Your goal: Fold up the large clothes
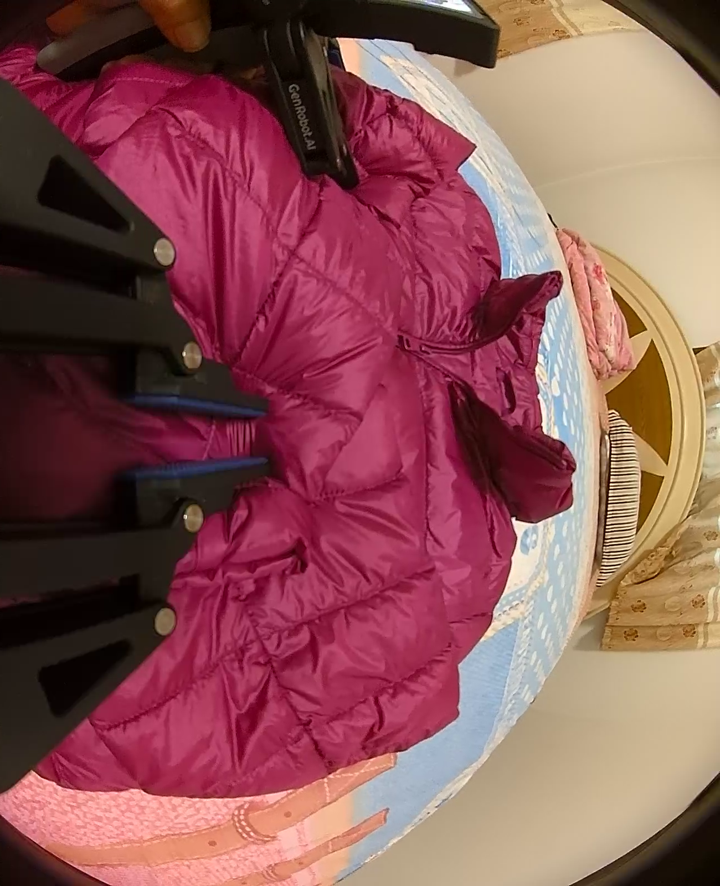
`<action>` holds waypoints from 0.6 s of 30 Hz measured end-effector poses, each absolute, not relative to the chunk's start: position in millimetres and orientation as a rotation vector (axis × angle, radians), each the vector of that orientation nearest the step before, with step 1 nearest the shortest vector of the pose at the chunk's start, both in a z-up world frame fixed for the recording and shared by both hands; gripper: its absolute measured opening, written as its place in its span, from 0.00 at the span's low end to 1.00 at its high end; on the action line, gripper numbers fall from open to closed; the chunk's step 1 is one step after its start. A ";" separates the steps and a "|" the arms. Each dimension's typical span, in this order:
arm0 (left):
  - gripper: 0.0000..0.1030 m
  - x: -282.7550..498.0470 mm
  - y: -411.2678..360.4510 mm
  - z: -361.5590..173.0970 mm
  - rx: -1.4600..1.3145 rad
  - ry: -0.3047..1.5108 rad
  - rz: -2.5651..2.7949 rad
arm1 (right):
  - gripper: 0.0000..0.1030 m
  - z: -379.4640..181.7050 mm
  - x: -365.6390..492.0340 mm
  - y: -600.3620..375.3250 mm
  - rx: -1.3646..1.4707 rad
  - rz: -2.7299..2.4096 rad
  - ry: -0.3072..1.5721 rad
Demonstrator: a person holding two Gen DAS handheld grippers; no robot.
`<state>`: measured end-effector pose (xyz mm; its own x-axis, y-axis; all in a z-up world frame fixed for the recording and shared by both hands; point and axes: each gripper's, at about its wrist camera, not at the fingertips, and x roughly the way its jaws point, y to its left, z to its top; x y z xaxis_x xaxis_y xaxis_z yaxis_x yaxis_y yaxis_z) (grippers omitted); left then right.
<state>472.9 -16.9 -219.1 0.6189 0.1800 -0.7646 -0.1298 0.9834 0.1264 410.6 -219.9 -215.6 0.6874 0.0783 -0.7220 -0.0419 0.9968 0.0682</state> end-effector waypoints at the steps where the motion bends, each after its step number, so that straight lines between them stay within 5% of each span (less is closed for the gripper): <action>1: 0.99 472.6 -19.0 -219.1 0.072 0.882 0.184 | 0.17 -215.6 410.6 -220.4 0.046 0.067 0.810; 18: 0.99 472.4 -20.8 -219.3 0.086 0.875 0.192 | 0.17 -214.8 409.0 -220.7 0.059 0.073 0.808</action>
